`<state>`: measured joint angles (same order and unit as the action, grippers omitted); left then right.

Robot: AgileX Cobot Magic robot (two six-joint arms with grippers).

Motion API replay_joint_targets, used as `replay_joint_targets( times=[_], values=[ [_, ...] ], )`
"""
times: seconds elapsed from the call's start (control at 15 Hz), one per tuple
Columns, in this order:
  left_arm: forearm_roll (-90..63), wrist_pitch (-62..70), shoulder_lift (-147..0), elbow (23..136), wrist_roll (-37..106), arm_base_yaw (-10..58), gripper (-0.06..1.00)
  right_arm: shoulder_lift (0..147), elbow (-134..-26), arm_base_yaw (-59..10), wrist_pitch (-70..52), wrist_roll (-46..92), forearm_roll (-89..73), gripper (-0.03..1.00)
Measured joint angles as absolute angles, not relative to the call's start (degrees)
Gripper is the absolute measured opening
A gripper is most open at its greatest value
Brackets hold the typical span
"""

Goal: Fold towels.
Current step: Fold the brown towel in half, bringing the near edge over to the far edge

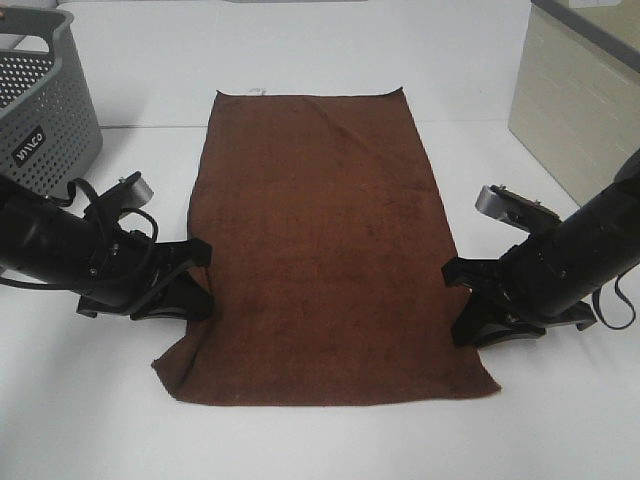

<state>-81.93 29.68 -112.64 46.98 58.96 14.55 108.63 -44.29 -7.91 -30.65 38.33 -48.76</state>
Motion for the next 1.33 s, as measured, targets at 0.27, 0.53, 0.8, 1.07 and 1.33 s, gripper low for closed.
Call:
replay_joint_targets(
  times=[0.27, 0.53, 0.8, 1.07, 1.33],
  values=[
    [-78.5, 30.02, -110.58, 46.98, 55.35, 14.9, 0.0, 107.54, -44.29, -7.91, -31.28, 36.1, -48.64, 0.0],
    [-68.75, 30.08, -103.48, 43.95, 46.07, 14.9, 0.0, 101.7, -42.28, -7.91, -35.47, 29.97, -44.46, 0.0],
    [-67.95, 29.45, -96.6, 33.4, 45.21, 14.9, 0.0, 96.54, -34.72, -7.91, -35.35, 29.16, -43.72, 0.0],
    [-67.95, 24.98, -96.2, 33.06, 43.26, 14.9, 0.08, 96.31, -34.61, -7.91, -33.4, 29.16, -43.77, 0.0],
    [-67.95, 25.44, -102.5, 37.18, 42.63, 14.9, 0.66, 96.31, -34.61, -7.91, -32.83, 29.16, -43.83, 0.0]
  ],
)
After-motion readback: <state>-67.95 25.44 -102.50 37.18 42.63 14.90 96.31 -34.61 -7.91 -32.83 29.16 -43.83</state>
